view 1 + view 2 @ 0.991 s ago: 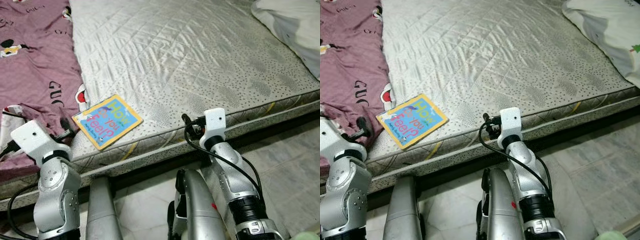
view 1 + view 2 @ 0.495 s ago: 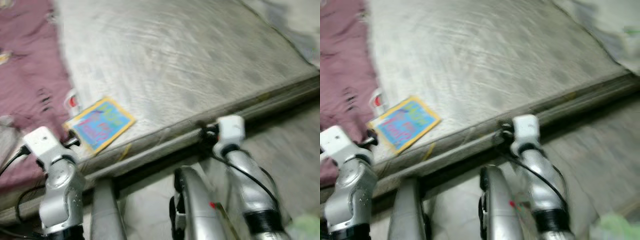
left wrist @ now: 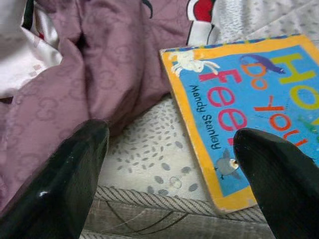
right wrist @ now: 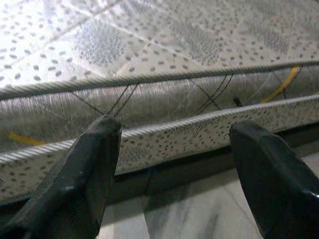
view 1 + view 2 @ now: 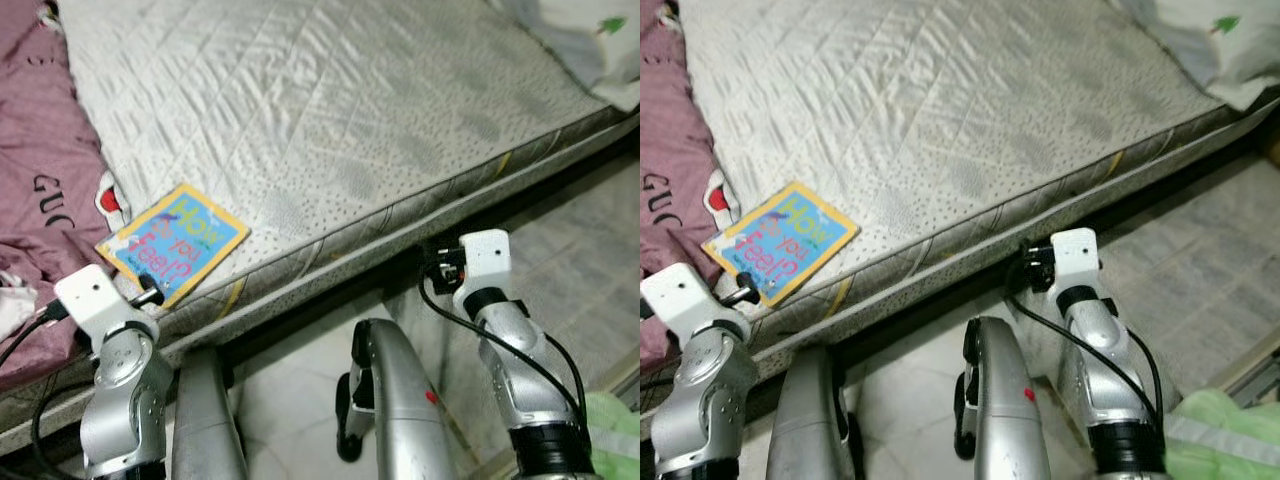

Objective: Clean up the room

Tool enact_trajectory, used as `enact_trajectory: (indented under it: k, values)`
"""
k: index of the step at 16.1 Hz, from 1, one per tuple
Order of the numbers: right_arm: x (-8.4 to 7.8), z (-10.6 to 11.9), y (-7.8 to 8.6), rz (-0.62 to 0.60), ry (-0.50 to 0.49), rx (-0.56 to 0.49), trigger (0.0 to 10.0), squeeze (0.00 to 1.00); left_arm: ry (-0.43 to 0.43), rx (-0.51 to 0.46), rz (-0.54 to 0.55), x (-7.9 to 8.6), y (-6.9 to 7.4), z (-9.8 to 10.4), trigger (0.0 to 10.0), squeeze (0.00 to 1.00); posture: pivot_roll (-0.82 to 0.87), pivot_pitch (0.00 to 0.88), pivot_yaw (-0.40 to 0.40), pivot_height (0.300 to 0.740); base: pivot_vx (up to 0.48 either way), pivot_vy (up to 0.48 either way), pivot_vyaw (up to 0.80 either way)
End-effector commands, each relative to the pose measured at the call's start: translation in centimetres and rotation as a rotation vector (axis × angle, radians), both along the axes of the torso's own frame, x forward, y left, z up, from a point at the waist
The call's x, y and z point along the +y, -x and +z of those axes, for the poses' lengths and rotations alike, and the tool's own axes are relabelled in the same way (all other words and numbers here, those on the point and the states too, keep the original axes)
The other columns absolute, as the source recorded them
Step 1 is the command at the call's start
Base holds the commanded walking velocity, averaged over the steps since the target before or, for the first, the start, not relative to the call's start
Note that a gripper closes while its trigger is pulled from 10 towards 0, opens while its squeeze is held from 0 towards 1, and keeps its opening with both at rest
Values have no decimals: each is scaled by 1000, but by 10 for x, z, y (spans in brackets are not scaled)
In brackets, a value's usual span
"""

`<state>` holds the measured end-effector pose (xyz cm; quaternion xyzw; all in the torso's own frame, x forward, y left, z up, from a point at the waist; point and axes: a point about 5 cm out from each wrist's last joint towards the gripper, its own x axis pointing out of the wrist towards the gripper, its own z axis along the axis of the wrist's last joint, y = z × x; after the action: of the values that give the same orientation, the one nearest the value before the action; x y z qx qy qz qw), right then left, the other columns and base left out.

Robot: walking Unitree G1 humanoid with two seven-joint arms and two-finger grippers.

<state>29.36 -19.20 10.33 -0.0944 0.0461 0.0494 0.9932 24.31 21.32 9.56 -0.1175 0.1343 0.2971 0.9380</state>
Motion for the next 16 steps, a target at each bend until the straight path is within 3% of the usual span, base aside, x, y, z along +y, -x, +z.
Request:
enact_trajectory:
  k: [1, 3, 5, 7, 10, 13, 16]
  values:
    - [-4, -1, 1, -18, 8, 7, 10000, 0, 37, 13, 20, -9, 5, -5, 10000, 0, 22, 314, -8, 543, 0, 0, 0]
    - [-9, -1, 3, -38, 15, 9, 10000, 0, 46, -3, 22, -4, 4, -8, 10000, 0, 11, 316, -14, 543, 0, 0, 0]
    - [-9, 1, 7, -38, 22, 4, 10000, 0, 15, -49, -56, -4, -12, -3, 10000, 0, -6, 326, -17, 543, 0, 0, 0]
    - [-11, 3, 10, -48, 22, -1, 10000, 0, 39, -64, -33, 3, -20, -8, 10000, 0, -12, 327, 0, 543, 0, 0, 0]
    - [-13, 7, 0, -62, -4, -30, 10000, 0, 10, -77, -74, -4, -28, 0, 10000, 0, 28, 293, 16, 543, 0, 0, 0]
    - [2, 10, -17, -38, -18, -53, 10000, 0, -11, -119, -105, -5, -39, 8, 10000, 0, 42, 250, 6, 543, 0, 0, 0]
    - [13, 22, -22, 10, 18, -95, 10000, 0, -12, -105, -83, 5, -30, -6, 10000, 0, 13, 221, -9, 543, 0, 0, 267]
